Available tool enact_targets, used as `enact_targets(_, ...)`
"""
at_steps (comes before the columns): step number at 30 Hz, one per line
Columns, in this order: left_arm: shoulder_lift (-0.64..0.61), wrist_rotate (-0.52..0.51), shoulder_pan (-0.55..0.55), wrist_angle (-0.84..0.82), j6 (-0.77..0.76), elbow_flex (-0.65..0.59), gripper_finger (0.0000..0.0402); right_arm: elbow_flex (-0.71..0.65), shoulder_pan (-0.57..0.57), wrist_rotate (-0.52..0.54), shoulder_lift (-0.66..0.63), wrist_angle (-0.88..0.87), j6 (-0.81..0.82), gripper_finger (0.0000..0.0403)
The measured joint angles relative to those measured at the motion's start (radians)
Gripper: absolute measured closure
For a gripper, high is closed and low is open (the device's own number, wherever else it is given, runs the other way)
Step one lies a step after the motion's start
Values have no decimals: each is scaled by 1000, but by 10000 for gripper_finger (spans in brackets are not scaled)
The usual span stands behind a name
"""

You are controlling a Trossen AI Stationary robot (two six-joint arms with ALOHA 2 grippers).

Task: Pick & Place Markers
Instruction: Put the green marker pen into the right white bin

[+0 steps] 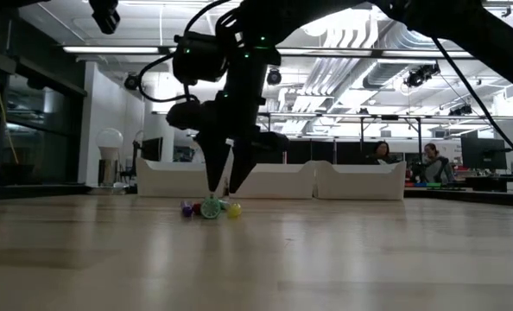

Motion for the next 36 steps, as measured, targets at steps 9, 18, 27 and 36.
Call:
enact_targets(9,-37,1,0,-47,2,0,126,-3,6,8,17,19,15,247)
enact_targets(18,-37,3,0,-51,2,0,126,1,13,75,52,10,15,247)
enact_targets(27,-37,2,0,-92,2,0,126,1,28,123,53,-50,33,247)
enact_targets(36,-37,-2,0,-98,2,0,126,0,27,86,53,-81,71,248)
